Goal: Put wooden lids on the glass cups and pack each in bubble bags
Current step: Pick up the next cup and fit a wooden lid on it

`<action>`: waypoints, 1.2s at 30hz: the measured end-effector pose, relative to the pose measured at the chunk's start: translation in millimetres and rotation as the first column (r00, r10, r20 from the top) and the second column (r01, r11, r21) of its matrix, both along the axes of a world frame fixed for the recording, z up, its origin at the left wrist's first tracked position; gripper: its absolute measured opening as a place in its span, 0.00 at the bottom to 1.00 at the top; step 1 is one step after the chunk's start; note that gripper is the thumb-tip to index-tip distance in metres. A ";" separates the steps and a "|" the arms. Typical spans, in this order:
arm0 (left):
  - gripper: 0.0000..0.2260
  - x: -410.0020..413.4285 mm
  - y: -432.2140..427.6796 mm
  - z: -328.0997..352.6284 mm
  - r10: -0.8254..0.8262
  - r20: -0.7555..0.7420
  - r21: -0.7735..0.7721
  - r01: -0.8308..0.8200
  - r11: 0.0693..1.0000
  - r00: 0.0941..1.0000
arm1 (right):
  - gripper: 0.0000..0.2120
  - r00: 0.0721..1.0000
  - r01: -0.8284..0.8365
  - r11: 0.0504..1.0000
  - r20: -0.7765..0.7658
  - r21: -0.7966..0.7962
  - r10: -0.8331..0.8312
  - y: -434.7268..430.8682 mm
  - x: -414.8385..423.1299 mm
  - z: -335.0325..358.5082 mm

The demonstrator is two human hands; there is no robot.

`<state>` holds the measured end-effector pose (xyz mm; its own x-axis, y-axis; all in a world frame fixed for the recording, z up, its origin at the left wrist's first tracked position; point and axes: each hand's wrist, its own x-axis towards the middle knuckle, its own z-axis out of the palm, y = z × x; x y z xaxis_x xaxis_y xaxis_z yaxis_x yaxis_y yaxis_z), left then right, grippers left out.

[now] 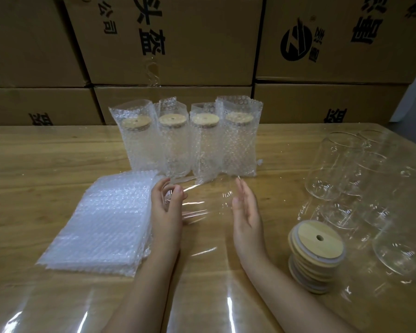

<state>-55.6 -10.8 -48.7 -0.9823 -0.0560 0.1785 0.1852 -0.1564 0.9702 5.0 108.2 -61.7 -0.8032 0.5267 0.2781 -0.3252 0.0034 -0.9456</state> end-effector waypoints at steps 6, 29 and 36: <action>0.23 3.4 -2.6 3.7 -0.025 -0.018 -0.001 0.025 1.000 1.000 | 0.19 0.998 0.051 0.987 -0.055 0.152 -0.044 0.5 3.8 2.3; 0.19 -6.7 -9.4 3.5 -0.117 0.179 0.304 0.058 0.951 0.977 | 0.19 0.999 0.010 0.978 -0.043 0.210 -0.001 -8.3 7.1 3.9; 0.14 -9.3 -11.5 2.1 -0.084 0.142 0.309 0.036 0.950 0.986 | 0.17 0.998 0.023 0.985 0.062 0.170 -0.034 -5.3 6.0 3.2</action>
<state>-64.9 -22.3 -46.5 -0.9996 -0.0245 0.0109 0.0209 -0.4551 0.8902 11.1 102.9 -58.5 -0.8075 0.4998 0.3133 -0.2613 0.1731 -0.9496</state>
